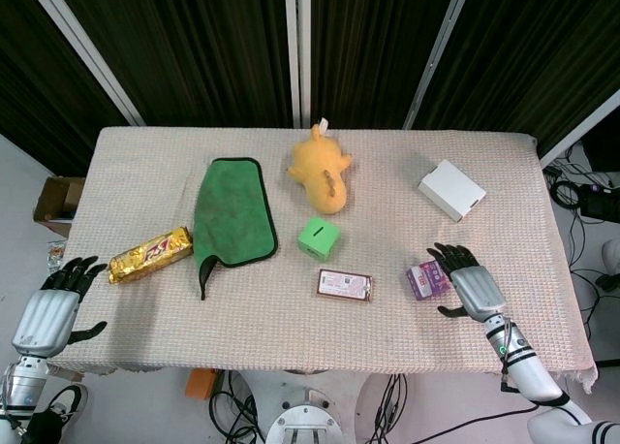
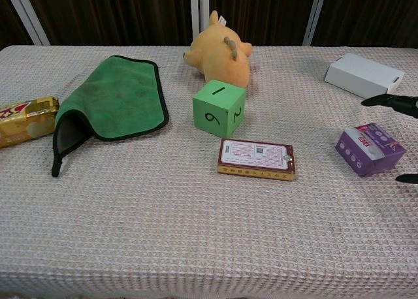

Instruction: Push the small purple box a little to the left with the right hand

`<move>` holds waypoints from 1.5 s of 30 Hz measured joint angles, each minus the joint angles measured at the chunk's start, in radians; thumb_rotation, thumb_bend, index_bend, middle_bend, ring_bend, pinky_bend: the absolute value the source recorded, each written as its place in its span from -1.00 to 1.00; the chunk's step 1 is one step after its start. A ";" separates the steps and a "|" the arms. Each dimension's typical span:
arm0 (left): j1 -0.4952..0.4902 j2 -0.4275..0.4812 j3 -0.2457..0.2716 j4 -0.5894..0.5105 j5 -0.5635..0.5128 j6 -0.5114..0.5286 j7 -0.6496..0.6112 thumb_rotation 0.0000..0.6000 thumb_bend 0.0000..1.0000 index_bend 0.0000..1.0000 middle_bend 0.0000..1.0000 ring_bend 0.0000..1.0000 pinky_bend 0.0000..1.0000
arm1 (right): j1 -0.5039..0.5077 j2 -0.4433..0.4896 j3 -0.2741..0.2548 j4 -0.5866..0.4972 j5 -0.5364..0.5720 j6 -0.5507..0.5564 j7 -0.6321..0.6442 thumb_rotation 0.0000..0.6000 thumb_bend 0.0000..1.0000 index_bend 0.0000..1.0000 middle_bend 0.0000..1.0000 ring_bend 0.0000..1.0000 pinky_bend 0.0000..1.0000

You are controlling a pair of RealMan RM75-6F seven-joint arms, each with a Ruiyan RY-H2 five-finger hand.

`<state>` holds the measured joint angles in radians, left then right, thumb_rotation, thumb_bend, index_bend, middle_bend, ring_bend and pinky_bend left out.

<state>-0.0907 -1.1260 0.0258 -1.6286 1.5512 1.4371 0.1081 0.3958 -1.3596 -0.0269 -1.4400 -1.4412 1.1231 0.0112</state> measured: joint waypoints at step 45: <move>0.006 0.014 -0.006 0.015 -0.012 0.008 -0.039 1.00 -0.75 -0.65 -0.78 -0.84 -0.54 | 0.131 -0.009 0.052 -0.297 0.276 -0.031 -0.673 1.00 -0.51 -1.00 0.14 -0.86 -1.00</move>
<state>-0.0849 -1.1117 0.0198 -1.6138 1.5391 1.4453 0.0692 0.5269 -1.3685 0.0254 -1.7370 -1.1653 1.0919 -0.6623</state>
